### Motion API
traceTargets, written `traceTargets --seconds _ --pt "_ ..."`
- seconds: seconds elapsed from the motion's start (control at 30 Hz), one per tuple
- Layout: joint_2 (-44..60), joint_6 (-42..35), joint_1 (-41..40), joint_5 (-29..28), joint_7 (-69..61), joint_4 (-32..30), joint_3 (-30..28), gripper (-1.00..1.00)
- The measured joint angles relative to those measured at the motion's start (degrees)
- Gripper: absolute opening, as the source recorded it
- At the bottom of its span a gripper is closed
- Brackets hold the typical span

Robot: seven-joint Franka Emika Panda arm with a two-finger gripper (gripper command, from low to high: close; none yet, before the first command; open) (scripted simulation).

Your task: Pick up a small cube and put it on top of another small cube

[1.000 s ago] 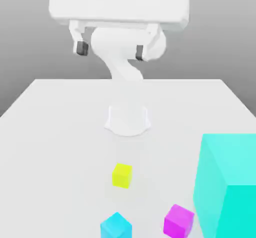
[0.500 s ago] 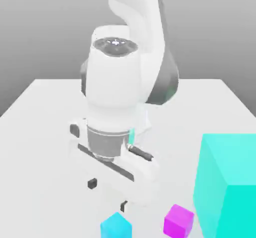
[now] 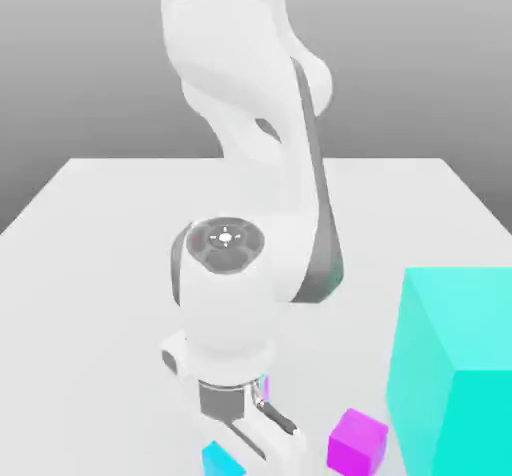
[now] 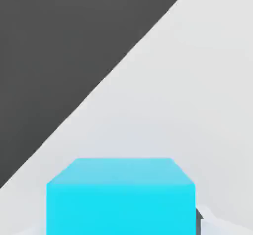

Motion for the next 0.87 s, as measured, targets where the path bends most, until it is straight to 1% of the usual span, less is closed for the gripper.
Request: traceTargets --seconds 0.07,0.1,0.2,0.33,0.43,0.6,0.63,0.67,0.73,0.77,0.87 --pt "-4.0 -3.1 -0.8 1.4 -1.1 -0.9 1.1 -1.00" --pt "-4.8 -4.4 -1.1 2.7 -0.7 -0.3 1.4 -1.00" --pt "-8.3 -11.1 0.8 4.2 -1.1 3.3 4.1 -1.00" --pt "-13.9 -21.4 4.7 5.2 -5.0 8.2 9.3 -1.00" --pt "-18.2 -29.0 9.8 6.9 -9.2 11.5 13.4 -1.00" --pt "-25.4 -41.4 19.9 10.6 -17.1 16.8 17.6 -1.00" --pt "-26.0 -42.1 21.0 10.8 -18.3 16.8 17.9 -1.00" --pt "-25.8 -41.2 21.0 10.6 -18.7 16.0 17.9 -1.00" --pt "-24.4 -37.5 21.2 9.8 -18.6 13.5 17.9 -1.00" --pt "-23.7 -35.9 21.2 9.5 -18.4 12.5 18.0 1.00" --pt "-23.7 -35.9 21.1 9.5 -18.4 12.5 17.9 1.00"
